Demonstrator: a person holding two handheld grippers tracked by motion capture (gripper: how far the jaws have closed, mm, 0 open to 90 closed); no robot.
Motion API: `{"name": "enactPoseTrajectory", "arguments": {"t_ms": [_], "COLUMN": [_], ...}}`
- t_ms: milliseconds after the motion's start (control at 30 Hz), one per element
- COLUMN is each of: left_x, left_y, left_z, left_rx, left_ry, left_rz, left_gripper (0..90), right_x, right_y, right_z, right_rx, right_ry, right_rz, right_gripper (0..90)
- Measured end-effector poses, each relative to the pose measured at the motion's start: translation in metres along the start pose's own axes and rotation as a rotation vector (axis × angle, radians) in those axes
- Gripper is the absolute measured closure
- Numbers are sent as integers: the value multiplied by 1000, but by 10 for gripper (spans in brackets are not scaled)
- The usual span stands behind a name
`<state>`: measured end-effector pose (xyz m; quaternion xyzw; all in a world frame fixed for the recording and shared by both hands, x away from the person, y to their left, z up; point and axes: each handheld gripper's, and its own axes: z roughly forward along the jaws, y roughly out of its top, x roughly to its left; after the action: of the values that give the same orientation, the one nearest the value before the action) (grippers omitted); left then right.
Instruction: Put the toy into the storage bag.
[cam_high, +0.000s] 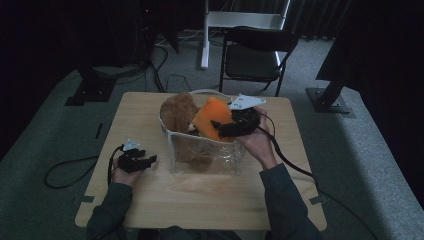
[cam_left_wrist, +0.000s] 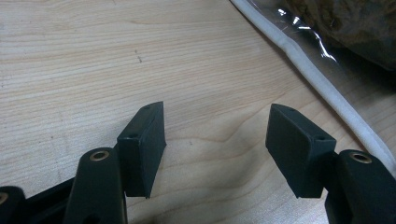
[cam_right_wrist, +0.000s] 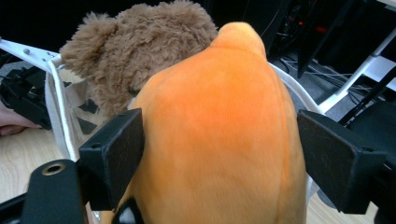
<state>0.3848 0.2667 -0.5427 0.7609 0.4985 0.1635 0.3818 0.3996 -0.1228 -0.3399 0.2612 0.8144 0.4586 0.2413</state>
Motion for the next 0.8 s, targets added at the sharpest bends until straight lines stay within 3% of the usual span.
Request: {"name": "enactPoseTrajectory", "arguments": {"t_ms": [233,400,533,800], "left_x": [0,0,0,0], "left_y": [0,0,0,0], "left_z": [0,0,0,0], "left_rx": [-1,0,0,1], "left_ry": [-2,0,0,0], "left_rz": [-1,0,1,1], "left_gripper": [383,383,383,383], "right_x": [0,4,8,11], "right_y": [-1,-2,-4,-5], "right_z": [2,2,5,0], "right_rx": [8,21,49,40], "right_ry": [1,49,32,22], "right_rz": [-3,-27,-52,-59], "right_gripper": [179,274,310,361]}}
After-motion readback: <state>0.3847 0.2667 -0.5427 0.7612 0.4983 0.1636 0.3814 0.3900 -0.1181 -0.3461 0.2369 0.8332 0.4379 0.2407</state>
